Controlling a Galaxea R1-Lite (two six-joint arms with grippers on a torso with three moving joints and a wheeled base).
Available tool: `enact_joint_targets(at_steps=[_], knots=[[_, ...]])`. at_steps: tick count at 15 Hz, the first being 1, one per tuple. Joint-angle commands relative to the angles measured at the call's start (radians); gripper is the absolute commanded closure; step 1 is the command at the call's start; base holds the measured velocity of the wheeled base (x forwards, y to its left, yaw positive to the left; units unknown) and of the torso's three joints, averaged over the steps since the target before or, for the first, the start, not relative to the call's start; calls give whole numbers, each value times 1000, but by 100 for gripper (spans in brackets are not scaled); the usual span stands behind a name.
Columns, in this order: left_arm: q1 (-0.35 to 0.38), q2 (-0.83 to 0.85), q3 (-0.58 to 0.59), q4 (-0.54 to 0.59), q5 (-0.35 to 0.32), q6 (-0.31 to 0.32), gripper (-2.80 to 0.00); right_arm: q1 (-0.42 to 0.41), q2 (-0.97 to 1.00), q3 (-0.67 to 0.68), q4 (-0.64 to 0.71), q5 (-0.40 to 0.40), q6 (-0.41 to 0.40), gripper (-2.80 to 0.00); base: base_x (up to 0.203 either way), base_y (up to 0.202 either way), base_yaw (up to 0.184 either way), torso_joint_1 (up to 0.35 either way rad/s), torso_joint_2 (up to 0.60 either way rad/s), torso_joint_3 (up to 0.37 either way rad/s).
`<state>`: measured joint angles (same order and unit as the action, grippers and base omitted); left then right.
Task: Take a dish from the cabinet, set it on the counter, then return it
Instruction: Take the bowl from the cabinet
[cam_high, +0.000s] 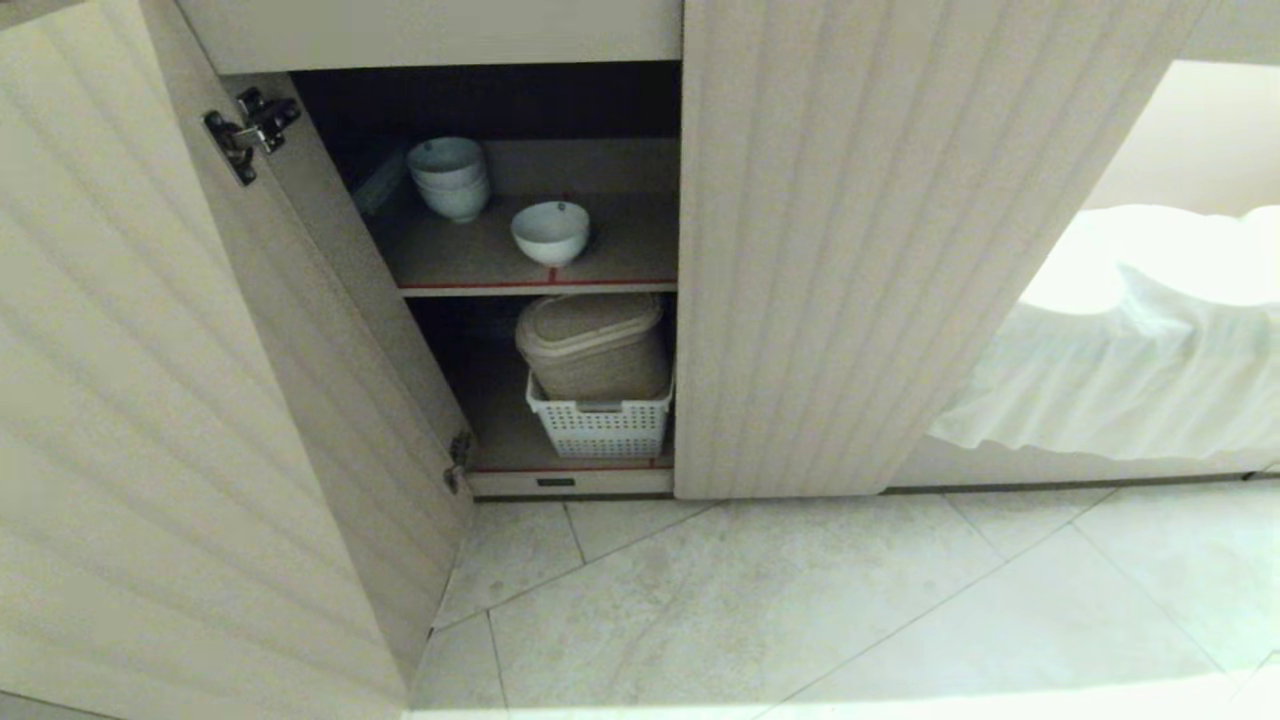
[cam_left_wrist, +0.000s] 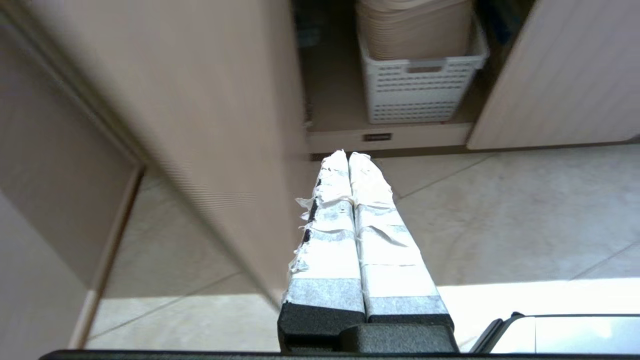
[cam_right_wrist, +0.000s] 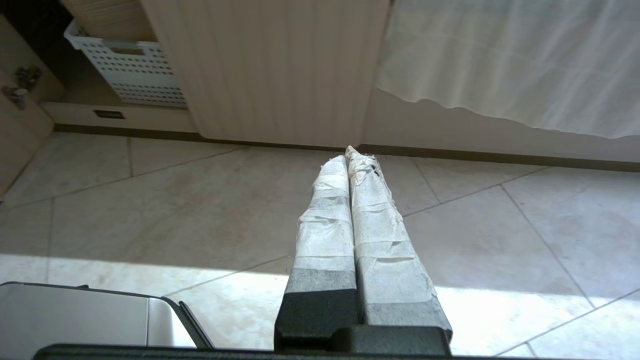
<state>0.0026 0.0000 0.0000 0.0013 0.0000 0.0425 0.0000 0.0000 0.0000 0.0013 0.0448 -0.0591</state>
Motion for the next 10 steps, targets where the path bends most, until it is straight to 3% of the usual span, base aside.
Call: enact_joint_targets(at_steps=[1, 10], knots=[[0, 0, 0, 0, 0, 0, 0, 1, 0, 0, 0, 1, -1, 0, 0, -197, 2, 2, 2, 2], [0, 0, 0, 0, -1, 2, 0, 0, 0, 0, 0, 1, -1, 0, 0, -188, 0, 4, 2, 2]])
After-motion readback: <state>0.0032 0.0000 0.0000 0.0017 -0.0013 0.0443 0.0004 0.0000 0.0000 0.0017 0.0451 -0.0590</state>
